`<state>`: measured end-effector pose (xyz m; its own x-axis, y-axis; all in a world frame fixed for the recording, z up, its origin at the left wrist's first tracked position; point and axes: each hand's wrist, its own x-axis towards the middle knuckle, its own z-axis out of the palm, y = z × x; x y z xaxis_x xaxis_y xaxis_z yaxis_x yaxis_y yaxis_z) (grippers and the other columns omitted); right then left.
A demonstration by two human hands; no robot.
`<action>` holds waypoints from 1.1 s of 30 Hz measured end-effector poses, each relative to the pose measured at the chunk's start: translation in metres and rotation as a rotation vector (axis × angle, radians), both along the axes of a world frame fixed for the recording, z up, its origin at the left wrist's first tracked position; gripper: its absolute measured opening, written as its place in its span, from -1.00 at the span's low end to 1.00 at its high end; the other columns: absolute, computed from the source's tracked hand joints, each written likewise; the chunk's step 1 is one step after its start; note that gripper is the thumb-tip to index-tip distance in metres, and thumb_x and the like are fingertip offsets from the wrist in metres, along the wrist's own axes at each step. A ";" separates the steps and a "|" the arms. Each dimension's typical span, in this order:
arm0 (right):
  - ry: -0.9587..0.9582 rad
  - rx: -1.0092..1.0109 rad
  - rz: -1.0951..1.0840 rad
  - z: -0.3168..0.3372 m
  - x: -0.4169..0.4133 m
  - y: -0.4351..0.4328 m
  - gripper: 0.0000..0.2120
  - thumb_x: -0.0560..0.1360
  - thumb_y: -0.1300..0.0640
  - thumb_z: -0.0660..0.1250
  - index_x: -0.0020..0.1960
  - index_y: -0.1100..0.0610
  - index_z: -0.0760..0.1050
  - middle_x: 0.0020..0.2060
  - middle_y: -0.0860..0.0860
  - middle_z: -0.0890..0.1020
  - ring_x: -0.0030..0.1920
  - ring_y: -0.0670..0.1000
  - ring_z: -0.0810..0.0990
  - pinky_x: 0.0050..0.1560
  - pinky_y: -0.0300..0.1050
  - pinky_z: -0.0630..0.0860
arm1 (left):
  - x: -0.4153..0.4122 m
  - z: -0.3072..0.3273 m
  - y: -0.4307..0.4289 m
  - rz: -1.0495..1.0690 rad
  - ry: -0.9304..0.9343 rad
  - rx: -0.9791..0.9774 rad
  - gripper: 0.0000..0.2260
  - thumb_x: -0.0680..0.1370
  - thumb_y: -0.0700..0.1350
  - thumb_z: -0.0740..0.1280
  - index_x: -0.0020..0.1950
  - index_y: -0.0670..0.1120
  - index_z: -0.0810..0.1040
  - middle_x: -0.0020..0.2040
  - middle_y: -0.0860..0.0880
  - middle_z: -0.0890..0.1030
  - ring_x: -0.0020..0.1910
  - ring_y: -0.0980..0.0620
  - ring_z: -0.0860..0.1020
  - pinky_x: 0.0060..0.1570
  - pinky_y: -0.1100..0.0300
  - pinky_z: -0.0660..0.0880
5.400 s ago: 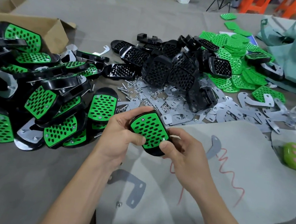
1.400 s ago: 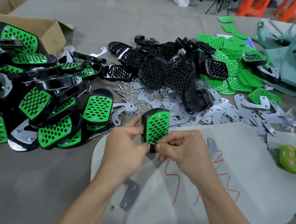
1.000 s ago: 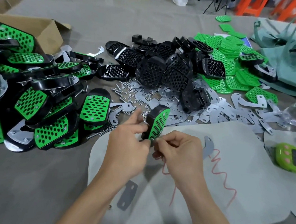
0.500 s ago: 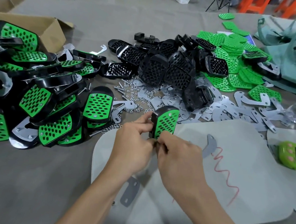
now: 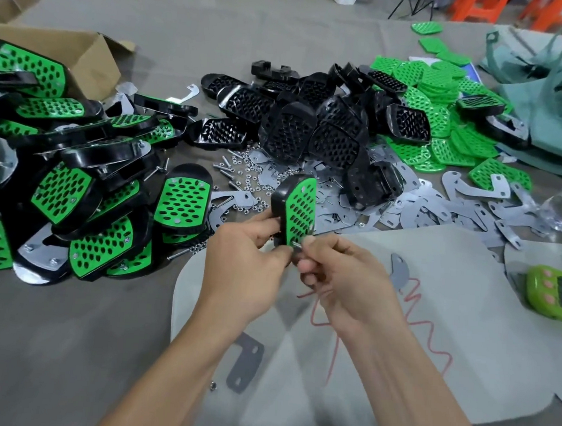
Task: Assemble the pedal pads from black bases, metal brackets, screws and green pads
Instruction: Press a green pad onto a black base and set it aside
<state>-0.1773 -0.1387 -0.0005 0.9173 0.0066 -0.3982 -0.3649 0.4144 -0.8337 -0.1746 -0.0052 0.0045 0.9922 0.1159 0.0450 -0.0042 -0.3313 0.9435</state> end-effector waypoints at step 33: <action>-0.231 -0.024 0.191 -0.014 0.000 -0.009 -0.69 0.54 0.13 0.37 0.28 0.07 0.56 0.16 0.15 0.69 0.20 0.23 0.65 0.22 0.30 0.57 | -0.006 0.000 0.010 -0.186 0.207 -0.583 -0.64 0.38 -0.29 0.51 0.18 -0.19 0.70 0.08 -0.15 0.73 0.12 -0.12 0.69 0.14 0.07 0.61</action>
